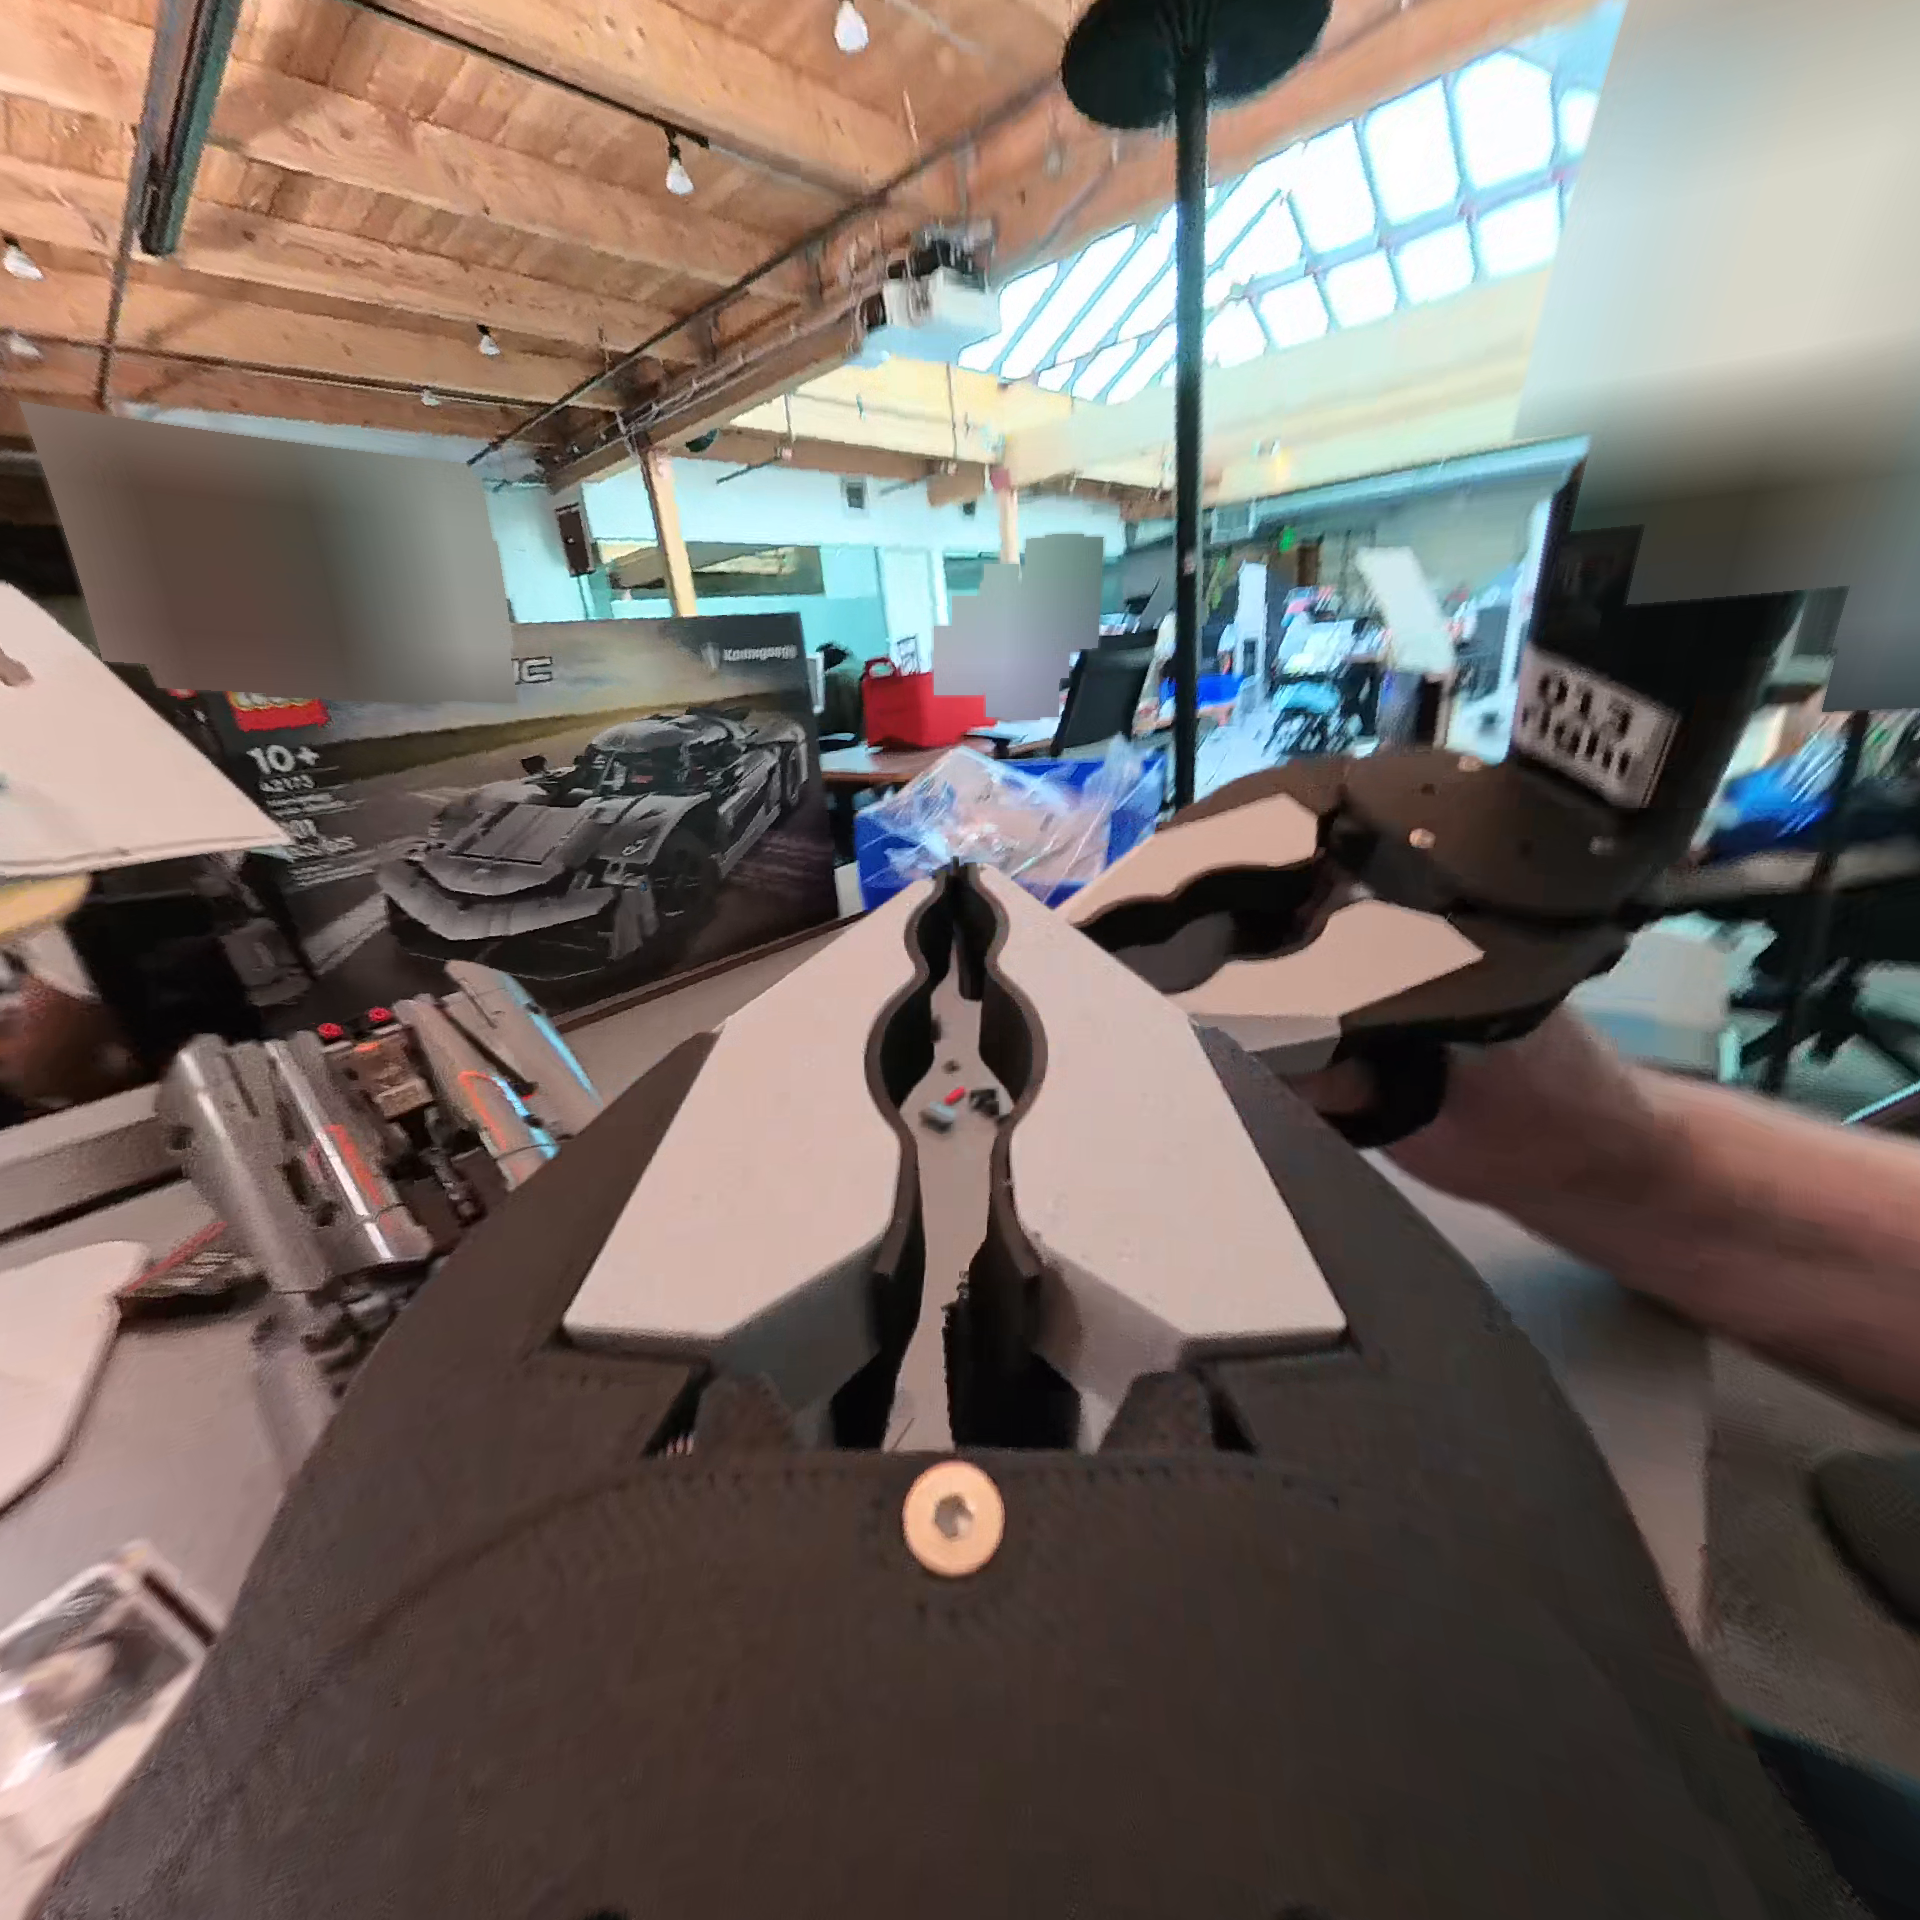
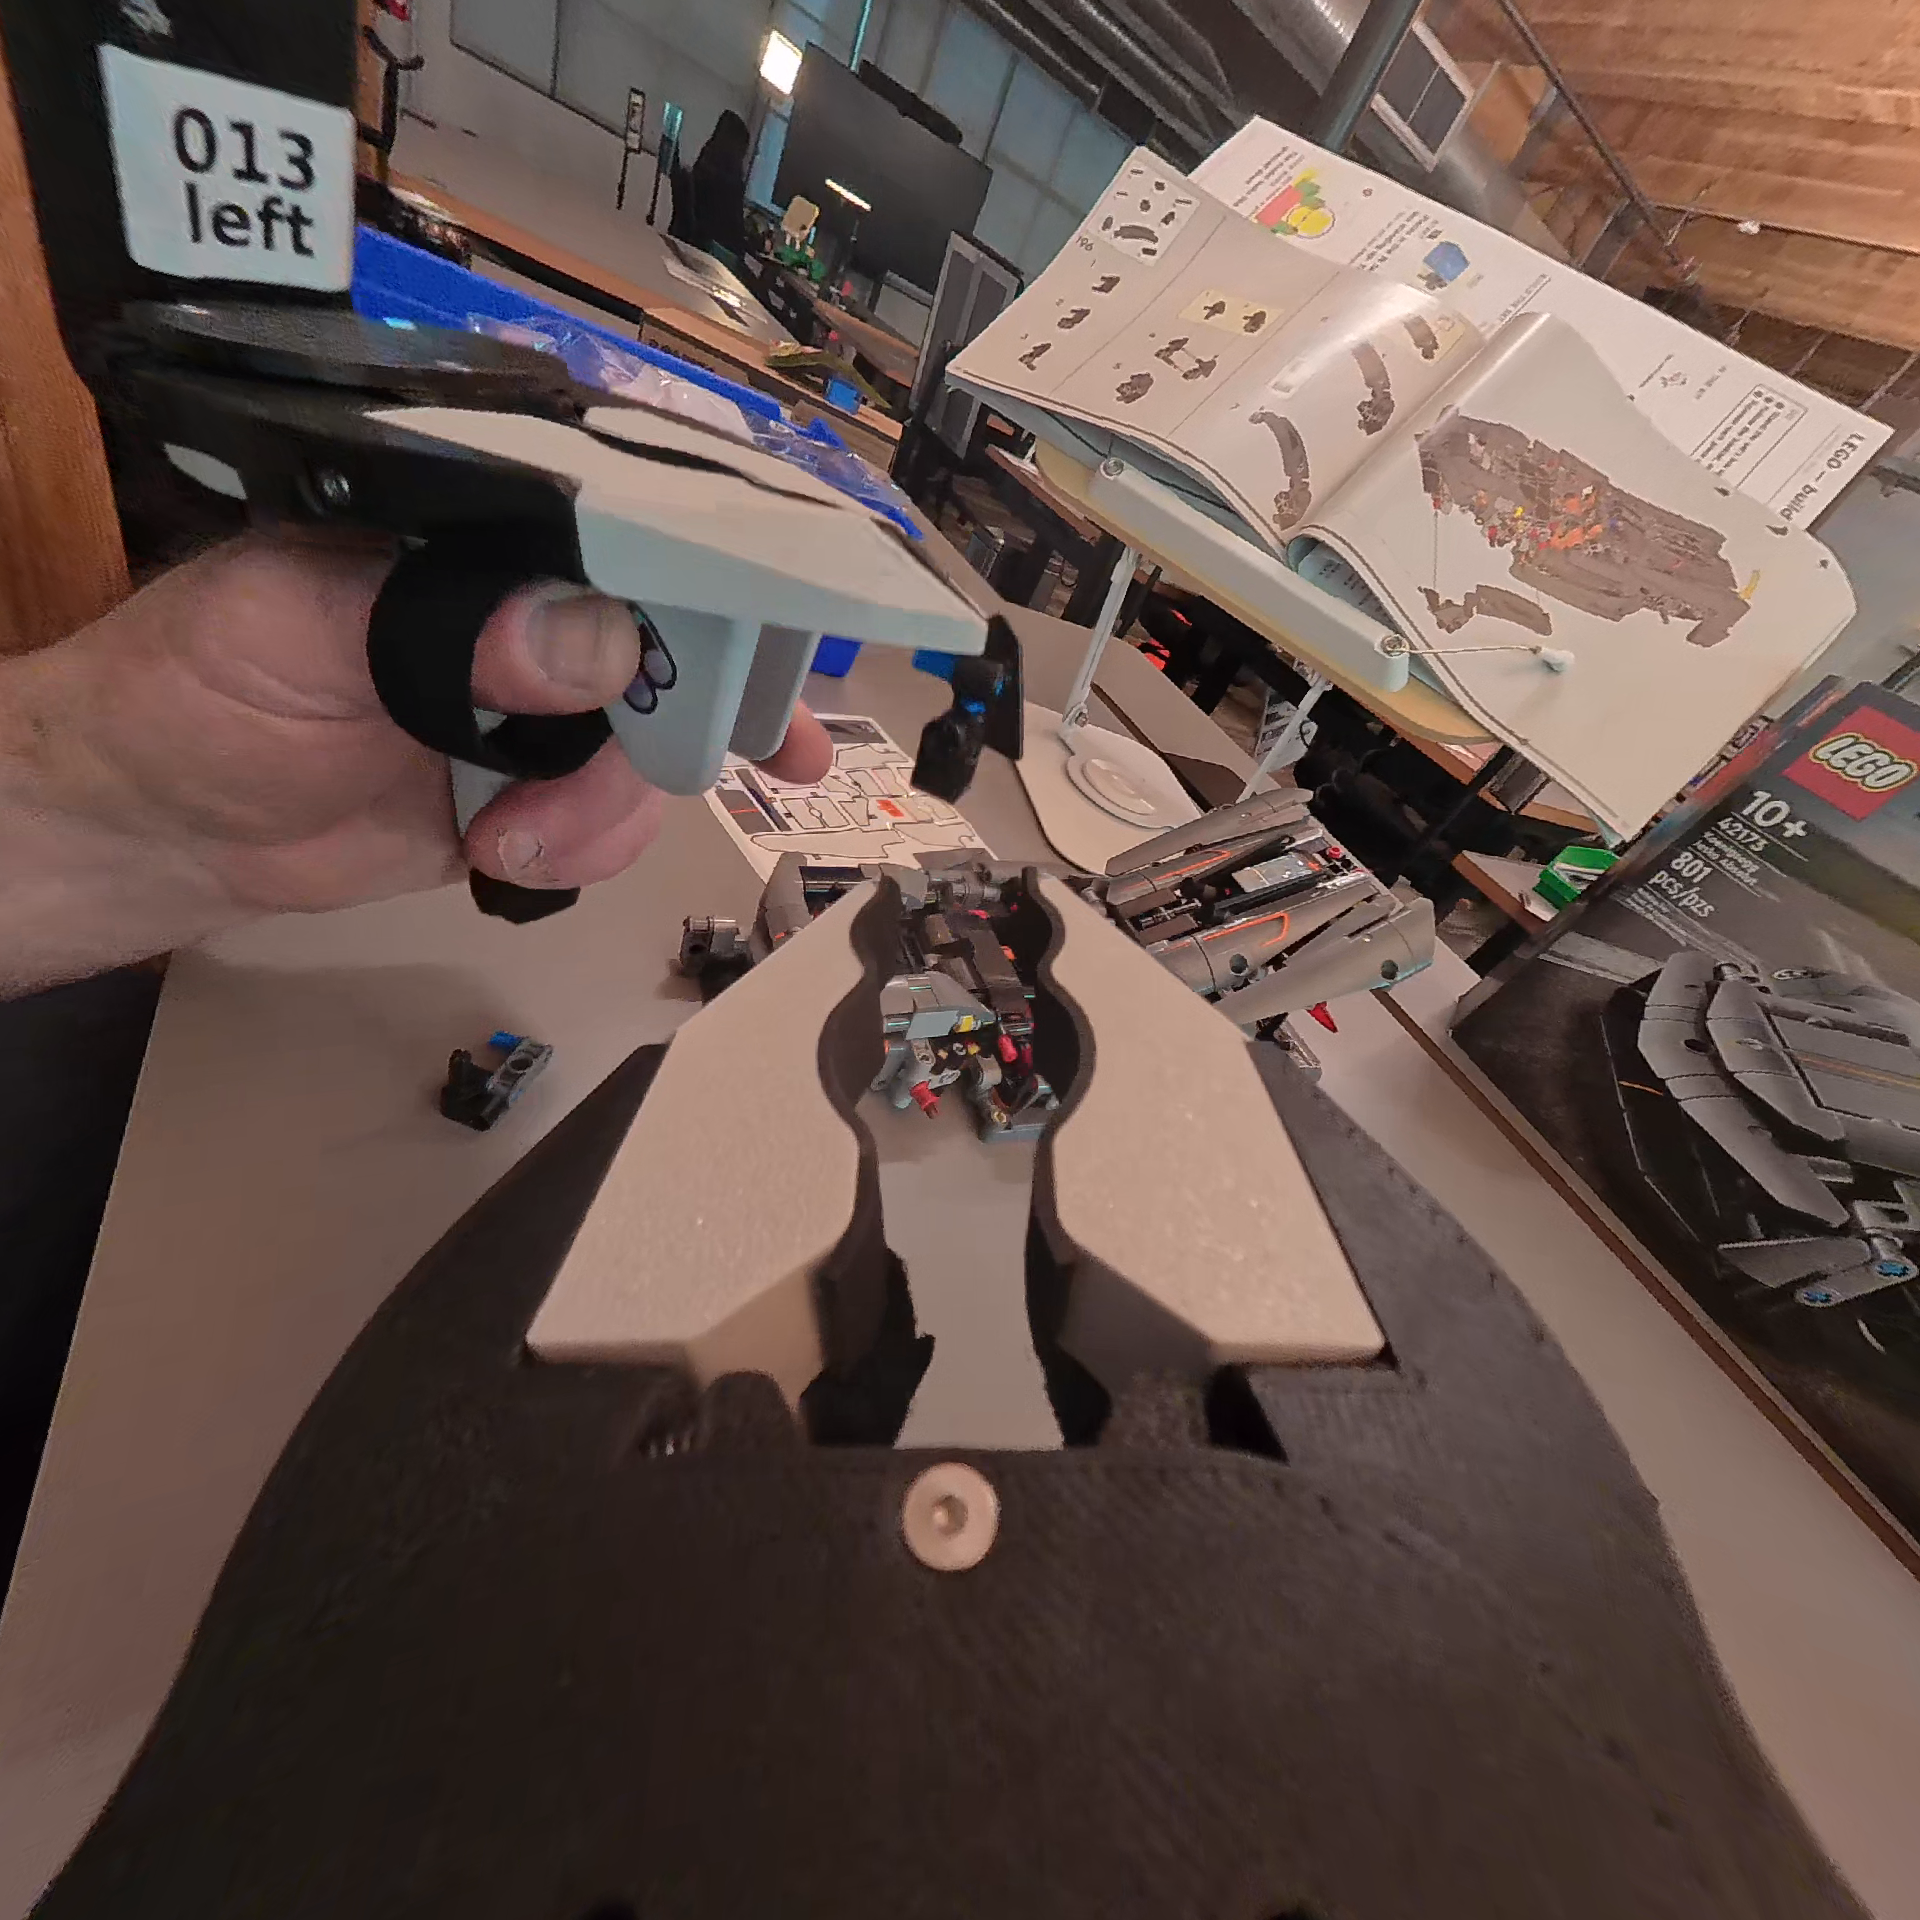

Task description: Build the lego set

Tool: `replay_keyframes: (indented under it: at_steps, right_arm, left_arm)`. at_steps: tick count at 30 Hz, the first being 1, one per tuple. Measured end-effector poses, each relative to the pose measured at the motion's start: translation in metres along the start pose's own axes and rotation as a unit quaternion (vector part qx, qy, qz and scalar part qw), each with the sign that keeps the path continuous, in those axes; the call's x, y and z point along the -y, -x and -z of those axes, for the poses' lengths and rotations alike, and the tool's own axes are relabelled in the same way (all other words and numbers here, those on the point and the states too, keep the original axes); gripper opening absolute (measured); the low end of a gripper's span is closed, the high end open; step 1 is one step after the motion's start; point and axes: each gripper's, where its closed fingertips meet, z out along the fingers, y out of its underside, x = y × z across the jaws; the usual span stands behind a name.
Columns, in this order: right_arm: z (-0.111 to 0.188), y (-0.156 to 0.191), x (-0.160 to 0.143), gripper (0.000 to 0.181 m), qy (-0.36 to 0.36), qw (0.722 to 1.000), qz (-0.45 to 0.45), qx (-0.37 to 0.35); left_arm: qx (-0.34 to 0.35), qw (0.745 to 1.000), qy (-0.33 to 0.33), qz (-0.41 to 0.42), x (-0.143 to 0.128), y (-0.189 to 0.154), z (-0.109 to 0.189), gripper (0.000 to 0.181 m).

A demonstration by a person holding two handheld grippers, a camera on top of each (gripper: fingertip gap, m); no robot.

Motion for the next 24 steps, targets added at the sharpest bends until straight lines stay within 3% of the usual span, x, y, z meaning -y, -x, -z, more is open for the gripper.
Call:
replay_keyframes:
  at_steps: [4,24]
  right_arm:
    - [0.002,-0.002,0.002,0.021,-0.005,1.0,-0.001,-0.006]
    - [0.007,-0.007,0.004,0.007,-0.004,1.0,0.004,-0.024]
  left_arm:
    - [-0.012,0.997,-0.024,0.067,0.003,0.003,-0.001,0.0]
    - [-0.034,0.994,0.012,0.1,-0.012,-0.008,-0.014,0.0]
